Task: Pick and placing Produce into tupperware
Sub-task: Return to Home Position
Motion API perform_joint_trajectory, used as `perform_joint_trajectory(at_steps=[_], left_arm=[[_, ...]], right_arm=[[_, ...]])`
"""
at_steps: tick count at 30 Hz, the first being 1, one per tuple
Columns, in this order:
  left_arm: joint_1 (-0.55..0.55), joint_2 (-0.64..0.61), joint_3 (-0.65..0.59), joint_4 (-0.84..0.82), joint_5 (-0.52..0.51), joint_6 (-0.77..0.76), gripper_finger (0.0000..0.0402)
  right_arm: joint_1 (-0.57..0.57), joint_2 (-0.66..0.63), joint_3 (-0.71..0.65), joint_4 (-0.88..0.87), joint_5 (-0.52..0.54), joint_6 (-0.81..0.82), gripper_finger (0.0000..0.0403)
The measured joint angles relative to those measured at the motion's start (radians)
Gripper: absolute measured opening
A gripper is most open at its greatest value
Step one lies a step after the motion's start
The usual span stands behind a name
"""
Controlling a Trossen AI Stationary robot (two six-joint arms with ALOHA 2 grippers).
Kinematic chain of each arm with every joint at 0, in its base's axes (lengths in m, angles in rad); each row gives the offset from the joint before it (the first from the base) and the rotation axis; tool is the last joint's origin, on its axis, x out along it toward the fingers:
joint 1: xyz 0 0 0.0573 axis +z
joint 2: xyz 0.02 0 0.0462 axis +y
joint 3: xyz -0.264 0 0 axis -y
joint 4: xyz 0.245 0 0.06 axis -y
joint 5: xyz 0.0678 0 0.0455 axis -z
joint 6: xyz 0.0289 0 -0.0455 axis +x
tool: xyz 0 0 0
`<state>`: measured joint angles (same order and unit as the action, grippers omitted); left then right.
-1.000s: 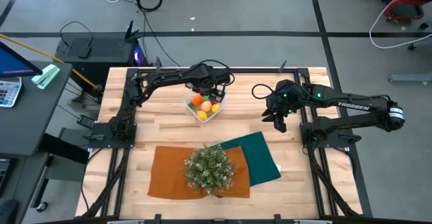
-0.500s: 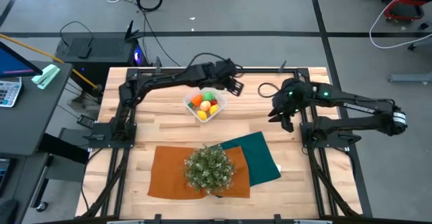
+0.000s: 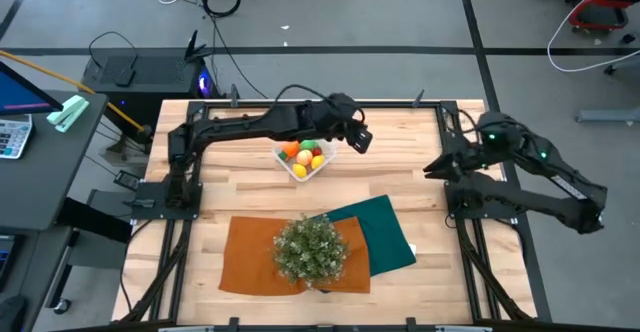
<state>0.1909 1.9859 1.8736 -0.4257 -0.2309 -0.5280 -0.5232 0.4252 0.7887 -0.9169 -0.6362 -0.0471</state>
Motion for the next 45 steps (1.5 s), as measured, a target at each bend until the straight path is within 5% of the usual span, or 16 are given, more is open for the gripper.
perform_joint_trajectory(at_steps=[9,13,20,33,45], left_arm=[[0.015,-0.080,0.002,0.090,0.051,0.047,0.0041],[0.005,-0.084,0.001,0.105,0.103,0.050,0.0039],[-0.026,-0.084,0.000,0.130,0.139,0.046,0.0036],[-0.066,-0.084,0.000,0.131,0.141,0.067,0.0034],[-0.046,-0.084,0.000,0.120,0.228,0.080,0.0028]], right_arm=[[-0.026,-0.195,-0.154,0.286,0.010,0.229,0.0003],[-0.027,-0.237,-0.228,0.310,0.114,0.230,0.0004],[-0.027,-0.244,-0.258,0.467,0.207,0.319,0.0001],[-0.027,-0.244,-0.583,1.130,0.192,0.680,0.0000],[-0.026,-0.244,-0.684,1.269,0.243,0.734,0.0000]])
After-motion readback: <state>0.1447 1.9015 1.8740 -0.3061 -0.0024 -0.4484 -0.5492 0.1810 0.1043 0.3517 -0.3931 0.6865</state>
